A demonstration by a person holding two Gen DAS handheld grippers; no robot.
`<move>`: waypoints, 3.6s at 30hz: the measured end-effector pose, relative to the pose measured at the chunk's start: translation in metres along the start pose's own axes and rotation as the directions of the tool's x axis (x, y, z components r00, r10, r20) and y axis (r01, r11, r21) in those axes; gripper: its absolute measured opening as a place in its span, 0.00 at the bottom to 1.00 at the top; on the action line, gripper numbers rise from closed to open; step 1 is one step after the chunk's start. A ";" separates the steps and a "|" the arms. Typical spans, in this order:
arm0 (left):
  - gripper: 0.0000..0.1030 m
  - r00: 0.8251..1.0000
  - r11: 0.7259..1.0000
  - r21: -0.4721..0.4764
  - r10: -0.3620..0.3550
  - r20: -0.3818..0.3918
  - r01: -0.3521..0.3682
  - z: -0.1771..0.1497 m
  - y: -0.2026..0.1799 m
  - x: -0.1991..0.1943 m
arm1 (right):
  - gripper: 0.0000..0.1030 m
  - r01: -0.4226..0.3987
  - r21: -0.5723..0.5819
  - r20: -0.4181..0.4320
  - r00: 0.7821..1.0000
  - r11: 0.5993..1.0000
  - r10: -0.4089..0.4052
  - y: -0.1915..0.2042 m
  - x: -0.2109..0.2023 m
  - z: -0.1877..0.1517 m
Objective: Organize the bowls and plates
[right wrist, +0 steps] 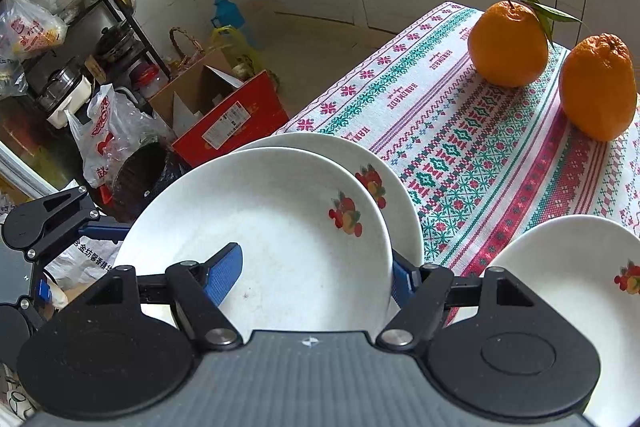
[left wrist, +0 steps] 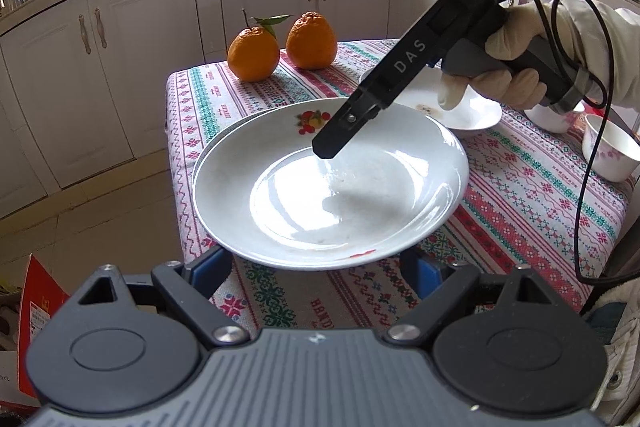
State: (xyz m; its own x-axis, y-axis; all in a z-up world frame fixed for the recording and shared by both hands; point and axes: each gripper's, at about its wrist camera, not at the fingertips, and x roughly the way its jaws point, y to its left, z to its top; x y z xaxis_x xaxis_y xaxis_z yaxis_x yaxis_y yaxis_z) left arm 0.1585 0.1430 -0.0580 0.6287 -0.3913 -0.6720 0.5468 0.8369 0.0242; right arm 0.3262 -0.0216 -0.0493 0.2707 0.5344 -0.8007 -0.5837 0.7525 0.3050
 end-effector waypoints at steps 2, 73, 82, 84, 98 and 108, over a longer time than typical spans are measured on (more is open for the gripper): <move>0.88 1.000 1.000 0.007 0.003 -0.001 -0.003 0.000 0.000 0.001 | 0.77 0.003 0.006 -0.002 1.000 1.000 -0.003 0.000 -0.001 -0.002; 0.99 0.977 1.000 0.014 -0.007 0.213 0.004 0.040 -0.022 -0.039 | 1.00 0.405 0.186 0.255 0.860 0.895 -0.441 0.027 -0.089 -0.129; 0.99 0.981 0.999 0.042 -0.038 0.191 0.030 0.081 -0.041 -0.005 | 1.00 0.527 0.245 0.180 0.800 0.814 -0.572 0.002 -0.066 -0.162; 0.99 0.984 0.998 0.066 -0.034 0.178 0.023 0.091 -0.046 0.005 | 1.00 0.531 0.238 0.172 0.801 0.813 -0.573 -0.002 -0.061 -0.166; 0.99 0.992 0.972 0.206 -0.121 0.033 0.112 0.154 -0.068 0.112 | 1.00 0.509 0.336 0.198 0.784 0.792 -0.588 -0.035 -0.053 -0.160; 0.99 0.971 0.953 0.210 -0.192 -0.139 0.219 0.187 -0.075 0.191 | 1.00 0.504 0.319 0.220 0.784 0.803 -0.580 -0.042 -0.052 -0.155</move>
State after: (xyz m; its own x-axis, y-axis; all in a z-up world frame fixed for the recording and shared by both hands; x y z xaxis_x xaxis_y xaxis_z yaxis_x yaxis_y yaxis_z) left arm 0.3406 -0.0664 -0.0500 0.4286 -0.4879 -0.7605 0.7747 0.6315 0.0315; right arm 0.2182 -0.1407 -0.0998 0.7193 0.0676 -0.6914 -0.0877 0.9961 0.0062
